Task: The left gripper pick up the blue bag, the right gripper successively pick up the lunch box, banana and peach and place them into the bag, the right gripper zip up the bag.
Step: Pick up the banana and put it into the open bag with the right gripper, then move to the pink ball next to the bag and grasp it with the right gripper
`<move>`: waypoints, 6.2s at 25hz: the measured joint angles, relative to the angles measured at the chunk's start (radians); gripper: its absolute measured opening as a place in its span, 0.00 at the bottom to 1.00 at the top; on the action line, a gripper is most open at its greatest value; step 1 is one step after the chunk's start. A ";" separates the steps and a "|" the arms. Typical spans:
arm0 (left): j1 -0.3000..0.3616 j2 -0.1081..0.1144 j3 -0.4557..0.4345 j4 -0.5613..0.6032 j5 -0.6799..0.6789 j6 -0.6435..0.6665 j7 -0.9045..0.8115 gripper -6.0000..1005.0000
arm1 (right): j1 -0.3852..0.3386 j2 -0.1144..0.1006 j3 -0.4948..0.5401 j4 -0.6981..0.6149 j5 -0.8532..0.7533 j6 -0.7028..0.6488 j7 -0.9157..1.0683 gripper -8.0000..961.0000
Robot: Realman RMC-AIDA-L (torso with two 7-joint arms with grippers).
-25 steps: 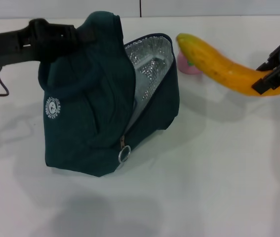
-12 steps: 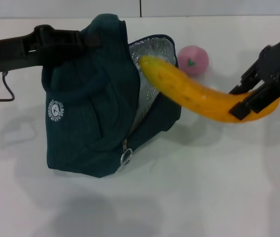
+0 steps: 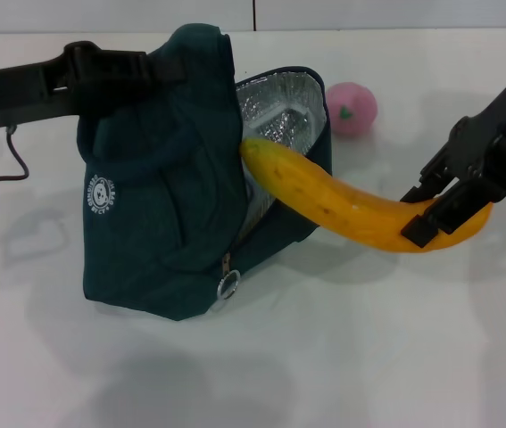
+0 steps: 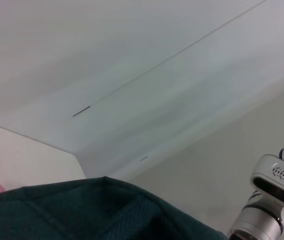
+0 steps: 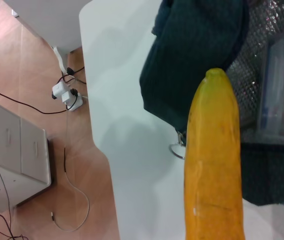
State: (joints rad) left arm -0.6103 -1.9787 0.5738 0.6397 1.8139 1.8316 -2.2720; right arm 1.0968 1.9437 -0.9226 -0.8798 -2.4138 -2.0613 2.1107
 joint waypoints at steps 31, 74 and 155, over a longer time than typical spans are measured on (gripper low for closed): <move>0.004 -0.005 0.006 -0.012 -0.001 0.000 0.017 0.05 | 0.025 0.052 -0.073 0.060 0.010 0.200 -0.004 0.56; -0.001 -0.005 0.000 -0.034 -0.001 0.002 0.035 0.05 | 0.027 0.067 -0.074 0.065 0.158 0.323 -0.086 0.60; 0.021 -0.026 0.002 -0.110 -0.033 -0.008 0.066 0.05 | -0.349 0.070 -0.009 0.097 0.319 0.976 -0.237 0.69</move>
State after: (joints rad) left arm -0.5889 -2.0043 0.5762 0.5293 1.7810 1.8239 -2.2063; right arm 0.7479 2.0133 -0.9316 -0.7830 -2.0951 -1.0852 1.8734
